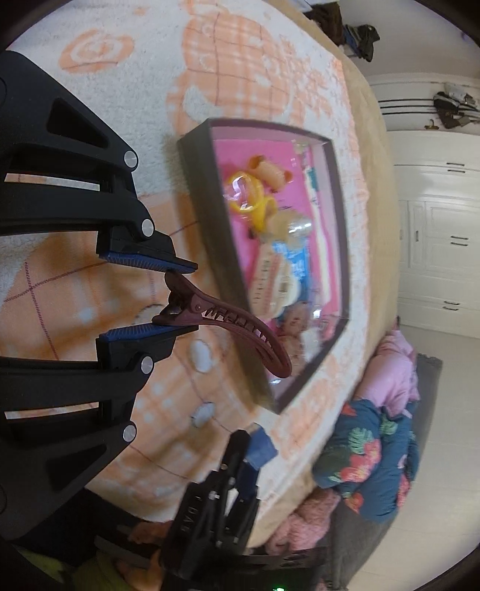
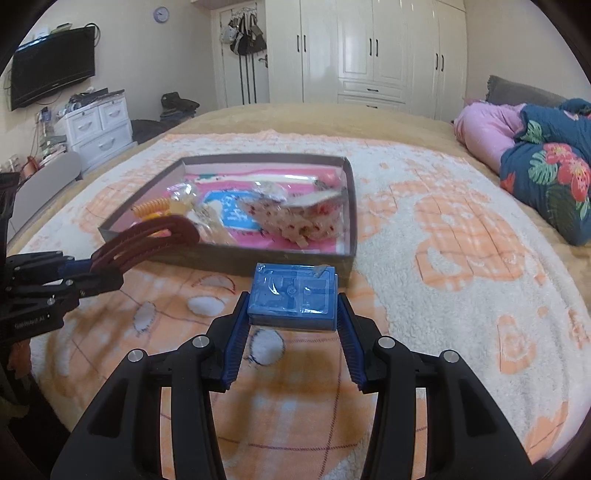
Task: Organize jewelry
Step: 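Carry the maroon clip and blue box into the tray and release both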
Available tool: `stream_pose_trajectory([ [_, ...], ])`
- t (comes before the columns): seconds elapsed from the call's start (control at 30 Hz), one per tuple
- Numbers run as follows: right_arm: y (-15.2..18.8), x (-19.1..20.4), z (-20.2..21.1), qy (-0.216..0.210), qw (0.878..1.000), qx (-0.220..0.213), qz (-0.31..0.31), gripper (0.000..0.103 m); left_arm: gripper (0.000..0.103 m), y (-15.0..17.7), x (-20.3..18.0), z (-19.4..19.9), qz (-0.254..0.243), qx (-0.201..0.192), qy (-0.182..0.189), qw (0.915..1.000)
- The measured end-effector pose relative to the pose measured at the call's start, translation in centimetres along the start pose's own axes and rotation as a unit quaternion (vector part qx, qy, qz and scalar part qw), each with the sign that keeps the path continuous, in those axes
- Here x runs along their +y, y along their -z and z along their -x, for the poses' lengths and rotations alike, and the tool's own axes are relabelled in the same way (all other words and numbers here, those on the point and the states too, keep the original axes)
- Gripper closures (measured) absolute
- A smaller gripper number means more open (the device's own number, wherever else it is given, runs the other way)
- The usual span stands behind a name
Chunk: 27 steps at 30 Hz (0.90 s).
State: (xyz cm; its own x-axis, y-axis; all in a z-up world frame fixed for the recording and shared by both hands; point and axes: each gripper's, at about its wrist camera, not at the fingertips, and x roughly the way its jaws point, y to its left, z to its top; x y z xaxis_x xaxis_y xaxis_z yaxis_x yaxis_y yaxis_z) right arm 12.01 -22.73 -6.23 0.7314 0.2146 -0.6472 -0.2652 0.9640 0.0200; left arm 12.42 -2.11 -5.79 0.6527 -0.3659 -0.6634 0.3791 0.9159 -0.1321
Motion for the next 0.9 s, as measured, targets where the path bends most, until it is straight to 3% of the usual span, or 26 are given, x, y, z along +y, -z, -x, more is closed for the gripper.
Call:
stream_pose_trajectory([
  [0.53, -4.3, 2.3, -1.5, -0.017, 0.999, -0.033, 0.023, 0.059, 0.085, -4.1, 4.4, 1.0, 0.071, -0.056, -0.053, 0.9945],
  [0.9, -6.6, 1.8, -4.6, 0.001, 0.999, -0.035, 0.023, 0.059, 0.085, -6.6, 6.2, -1.7, 0.097, -0.053, -0.069, 0.9915],
])
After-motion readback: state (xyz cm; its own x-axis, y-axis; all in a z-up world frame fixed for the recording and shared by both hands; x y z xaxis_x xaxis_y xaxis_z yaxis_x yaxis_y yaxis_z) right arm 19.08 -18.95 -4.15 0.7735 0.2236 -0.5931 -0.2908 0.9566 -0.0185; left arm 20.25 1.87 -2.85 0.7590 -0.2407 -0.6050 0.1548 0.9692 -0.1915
